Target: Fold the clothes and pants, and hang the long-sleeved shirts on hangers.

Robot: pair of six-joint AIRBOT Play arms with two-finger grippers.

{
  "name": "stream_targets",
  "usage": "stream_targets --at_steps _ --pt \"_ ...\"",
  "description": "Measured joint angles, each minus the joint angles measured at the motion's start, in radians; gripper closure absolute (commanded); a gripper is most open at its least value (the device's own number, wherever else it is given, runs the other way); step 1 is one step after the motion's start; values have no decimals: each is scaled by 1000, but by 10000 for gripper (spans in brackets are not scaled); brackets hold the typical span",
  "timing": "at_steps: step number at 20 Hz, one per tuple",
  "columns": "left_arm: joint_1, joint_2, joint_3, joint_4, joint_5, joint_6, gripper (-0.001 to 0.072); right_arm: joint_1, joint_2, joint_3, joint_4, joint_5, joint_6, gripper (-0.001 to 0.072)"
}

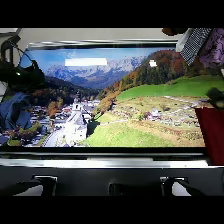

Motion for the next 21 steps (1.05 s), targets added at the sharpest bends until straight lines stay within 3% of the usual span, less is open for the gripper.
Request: stream_targets --at_steps 8,21 --pt "-52 212 -314 53 114 23 685 554 21 3 145 29 -214 681" --pt "-55 238 -350 95 107 25 685 668 22 3 175 56 -269 681"
